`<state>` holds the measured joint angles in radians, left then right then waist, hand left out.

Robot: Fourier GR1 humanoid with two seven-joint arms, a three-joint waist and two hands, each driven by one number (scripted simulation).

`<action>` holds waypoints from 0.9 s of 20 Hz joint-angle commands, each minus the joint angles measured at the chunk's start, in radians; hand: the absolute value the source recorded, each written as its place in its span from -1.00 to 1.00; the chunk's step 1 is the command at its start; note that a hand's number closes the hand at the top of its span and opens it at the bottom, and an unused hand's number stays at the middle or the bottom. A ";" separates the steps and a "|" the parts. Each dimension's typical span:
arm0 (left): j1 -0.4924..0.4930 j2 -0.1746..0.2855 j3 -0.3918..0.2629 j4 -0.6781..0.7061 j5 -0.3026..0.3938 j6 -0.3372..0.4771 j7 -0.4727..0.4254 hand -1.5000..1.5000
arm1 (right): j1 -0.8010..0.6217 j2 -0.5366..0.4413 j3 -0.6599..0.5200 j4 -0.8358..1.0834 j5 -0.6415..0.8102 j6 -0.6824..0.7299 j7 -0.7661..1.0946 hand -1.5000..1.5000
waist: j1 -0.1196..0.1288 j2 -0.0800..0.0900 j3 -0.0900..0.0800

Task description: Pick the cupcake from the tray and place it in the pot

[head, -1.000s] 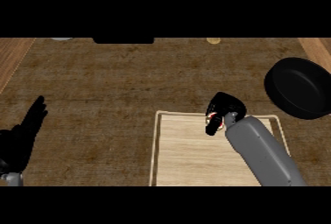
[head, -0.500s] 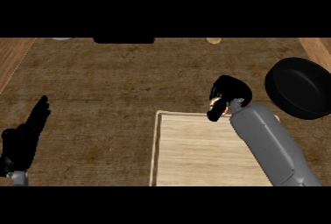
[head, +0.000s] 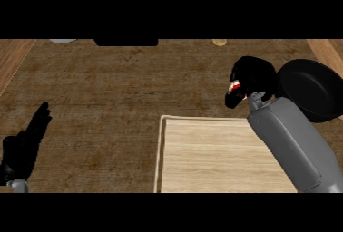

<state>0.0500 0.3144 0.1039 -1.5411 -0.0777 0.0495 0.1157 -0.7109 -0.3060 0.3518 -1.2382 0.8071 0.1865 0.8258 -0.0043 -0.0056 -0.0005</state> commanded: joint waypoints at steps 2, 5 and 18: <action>-0.021 -0.007 0.005 0.006 -0.006 0.011 0.009 0.00 | -0.089 -0.054 0.013 -0.122 0.172 -0.083 0.117 1.00 | -0.005 -0.001 0.000; 0.000 0.003 0.021 0.010 0.015 -0.014 0.004 0.00 | -0.073 -0.094 0.001 -0.275 0.203 -0.027 0.184 1.00 | -0.013 -0.005 0.000; -0.031 -0.022 0.001 -0.019 -0.025 -0.023 0.035 0.00 | -0.052 -0.136 -0.316 -0.159 0.166 -0.271 -0.059 1.00 | 0.013 0.008 0.001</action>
<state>0.0315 0.3011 0.1204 -1.5545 -0.0858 0.0327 0.1341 -0.7439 -0.4432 0.0977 -1.4845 0.9611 -0.0033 0.8369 0.0021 -0.0004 0.0001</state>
